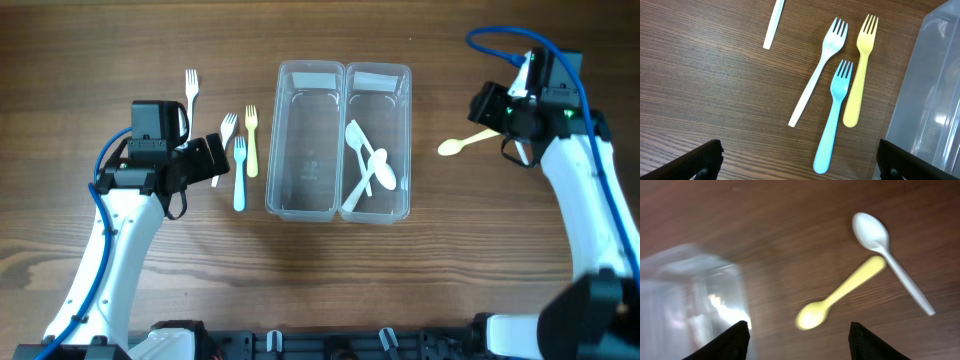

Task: Pack container
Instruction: 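Grasp the yellow spoon by its handle with the right gripper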

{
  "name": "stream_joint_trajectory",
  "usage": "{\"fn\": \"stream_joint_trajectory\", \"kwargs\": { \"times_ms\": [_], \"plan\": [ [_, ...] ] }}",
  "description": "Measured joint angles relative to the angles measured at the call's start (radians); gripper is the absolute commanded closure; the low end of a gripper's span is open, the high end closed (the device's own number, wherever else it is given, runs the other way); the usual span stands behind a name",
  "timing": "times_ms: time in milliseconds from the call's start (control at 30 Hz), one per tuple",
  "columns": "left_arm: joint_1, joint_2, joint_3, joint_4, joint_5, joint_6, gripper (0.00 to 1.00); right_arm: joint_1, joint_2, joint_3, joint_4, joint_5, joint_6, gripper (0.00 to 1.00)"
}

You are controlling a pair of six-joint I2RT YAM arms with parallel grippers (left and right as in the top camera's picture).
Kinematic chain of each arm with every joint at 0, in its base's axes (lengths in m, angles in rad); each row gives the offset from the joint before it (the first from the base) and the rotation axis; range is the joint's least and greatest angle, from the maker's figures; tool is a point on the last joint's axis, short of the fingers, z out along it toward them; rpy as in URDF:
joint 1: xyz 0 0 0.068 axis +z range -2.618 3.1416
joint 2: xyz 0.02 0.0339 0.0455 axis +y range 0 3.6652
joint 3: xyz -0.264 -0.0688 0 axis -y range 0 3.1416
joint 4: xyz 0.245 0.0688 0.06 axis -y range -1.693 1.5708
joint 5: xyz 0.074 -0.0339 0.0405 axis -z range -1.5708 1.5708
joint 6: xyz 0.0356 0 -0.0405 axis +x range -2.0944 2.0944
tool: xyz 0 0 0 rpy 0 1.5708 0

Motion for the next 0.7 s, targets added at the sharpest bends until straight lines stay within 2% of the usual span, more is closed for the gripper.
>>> {"fn": "stream_joint_trajectory", "kwargs": {
  "times_ms": [233, 367, 400, 467, 600, 633, 700],
  "plan": [
    [0.000, 0.000, 0.000, 0.000, 0.000, 0.000, 0.00, -0.160, 0.068, -0.005, 0.104, -0.005, -0.167, 0.40],
    [0.000, 0.000, 0.000, 0.000, 0.000, 0.000, 0.00, -0.217, 0.080, -0.004, 0.079, -0.052, -0.230, 0.49],
    [0.000, 0.000, 0.000, 0.000, 0.000, 0.000, 0.00, -0.219, 0.086, -0.004, 0.063, -0.062, -0.232, 0.44],
    [0.000, 0.000, 0.000, 0.000, 0.000, 0.000, 0.00, -0.213, 0.101, -0.004, 0.007, -0.076, -0.186, 0.41],
    [0.000, 0.000, 0.000, 0.000, 0.000, 0.000, 0.00, -0.196, 0.114, -0.007, -0.083, -0.076, 0.024, 0.43],
    [0.000, 0.000, 0.000, 0.000, 0.000, 0.000, 0.00, -0.193, 0.114, -0.007, -0.080, -0.075, 0.050, 0.38],
    [0.000, 0.000, 0.000, 0.000, 0.000, 0.000, 0.00, -0.185, 0.114, -0.007, -0.079, -0.075, 0.097, 0.20]
  ]
}}
